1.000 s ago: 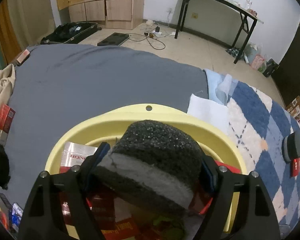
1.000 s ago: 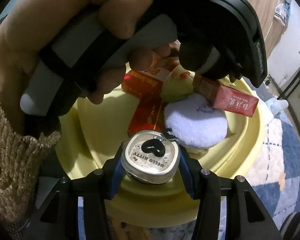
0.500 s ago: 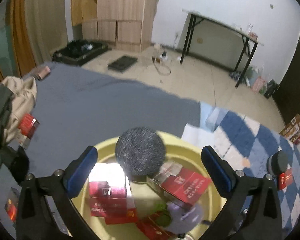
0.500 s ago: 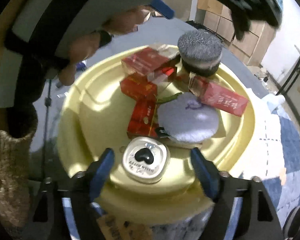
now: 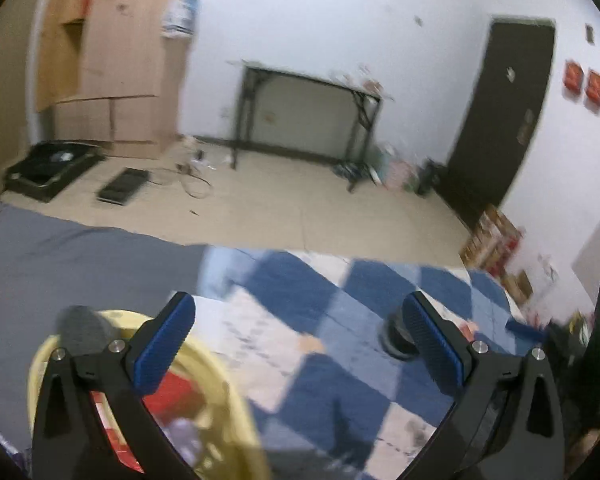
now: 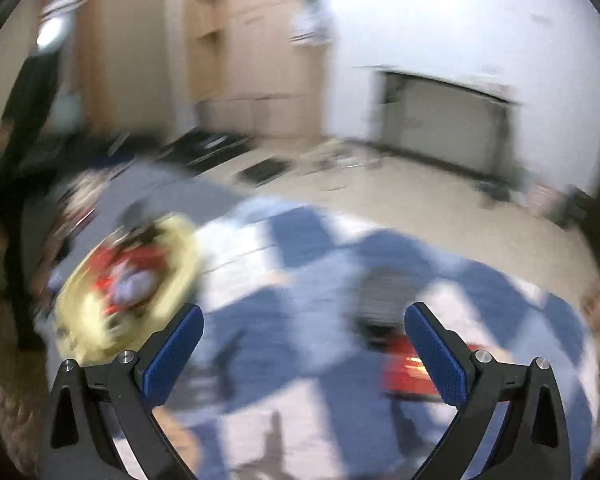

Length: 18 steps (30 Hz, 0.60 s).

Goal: Organize rigid objects
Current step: 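Open both grippers to drop the foam cylinder and tin into the basin, then grasp the red Diamond pack with the right gripper while the left grasps a black foam cylinder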

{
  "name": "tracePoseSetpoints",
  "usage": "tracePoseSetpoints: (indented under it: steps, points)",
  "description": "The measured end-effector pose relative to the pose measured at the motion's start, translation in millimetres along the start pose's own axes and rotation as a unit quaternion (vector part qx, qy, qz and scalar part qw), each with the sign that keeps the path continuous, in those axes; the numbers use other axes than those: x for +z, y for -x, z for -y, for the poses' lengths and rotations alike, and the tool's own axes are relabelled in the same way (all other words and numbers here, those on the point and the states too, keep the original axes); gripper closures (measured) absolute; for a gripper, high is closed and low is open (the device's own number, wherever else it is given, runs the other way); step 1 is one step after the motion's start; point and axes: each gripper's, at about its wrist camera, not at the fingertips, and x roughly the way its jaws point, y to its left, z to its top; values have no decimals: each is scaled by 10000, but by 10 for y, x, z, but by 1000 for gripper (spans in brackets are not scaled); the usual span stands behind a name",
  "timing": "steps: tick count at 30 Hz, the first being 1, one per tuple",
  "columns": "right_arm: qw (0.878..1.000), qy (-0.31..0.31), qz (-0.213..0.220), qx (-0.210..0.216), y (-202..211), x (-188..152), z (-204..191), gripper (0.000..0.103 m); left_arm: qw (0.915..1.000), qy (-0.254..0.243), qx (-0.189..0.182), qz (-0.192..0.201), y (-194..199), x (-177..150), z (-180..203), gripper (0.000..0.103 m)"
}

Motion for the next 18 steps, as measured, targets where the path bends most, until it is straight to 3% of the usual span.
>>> tracePoseSetpoints:
  steps: [2,6,8,10,13,18]
  points:
    - [9996,-169,-168,-138,22,-53,263,0,9995,-257,5,-183,-179,-45,228,0]
    - [9980,-371,-152,-499,137,-89,533,0,9961,-632,-361,-500,-500,-191,642,0]
    - [9975,-248,-353,-554,78,-132,513,0,9950,-369,-756,-532,-688,-268,776,0]
    - [9950,-227,-706,-668,-113,-192,521,0,9931,-183,-902,-728,-929,-379,877,0]
    - [9900,-227,-1155,-773,-472,-269,507,0,9906,-265,-650,-1177,-1294,-550,954,0]
    - [9857,-350,-1459,-773,-719,-328,520,1,9916,-103,-607,-1133,-1449,-603,914,0]
